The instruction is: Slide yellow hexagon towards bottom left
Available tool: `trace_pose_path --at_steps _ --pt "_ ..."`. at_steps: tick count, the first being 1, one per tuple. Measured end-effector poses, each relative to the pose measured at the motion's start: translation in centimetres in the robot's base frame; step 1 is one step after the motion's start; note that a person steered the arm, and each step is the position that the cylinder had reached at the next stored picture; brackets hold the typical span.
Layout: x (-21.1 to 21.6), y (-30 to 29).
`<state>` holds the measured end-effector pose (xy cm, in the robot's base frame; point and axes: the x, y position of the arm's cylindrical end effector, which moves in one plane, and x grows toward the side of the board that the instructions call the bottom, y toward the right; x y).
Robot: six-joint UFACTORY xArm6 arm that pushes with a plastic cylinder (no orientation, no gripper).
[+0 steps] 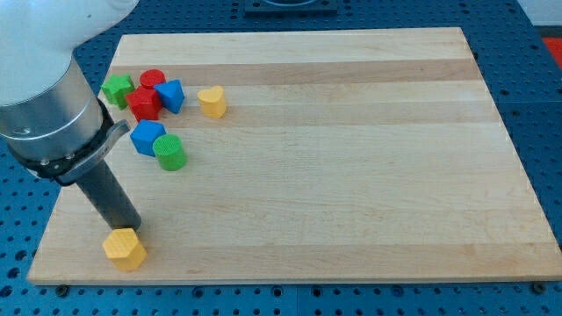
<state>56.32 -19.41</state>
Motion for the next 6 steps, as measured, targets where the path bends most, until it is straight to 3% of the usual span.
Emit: trace_pose_path --at_steps 2,3,6 --pt "2.2 10.6" --pt "5.5 9.0" --pt "5.0 -1.9"
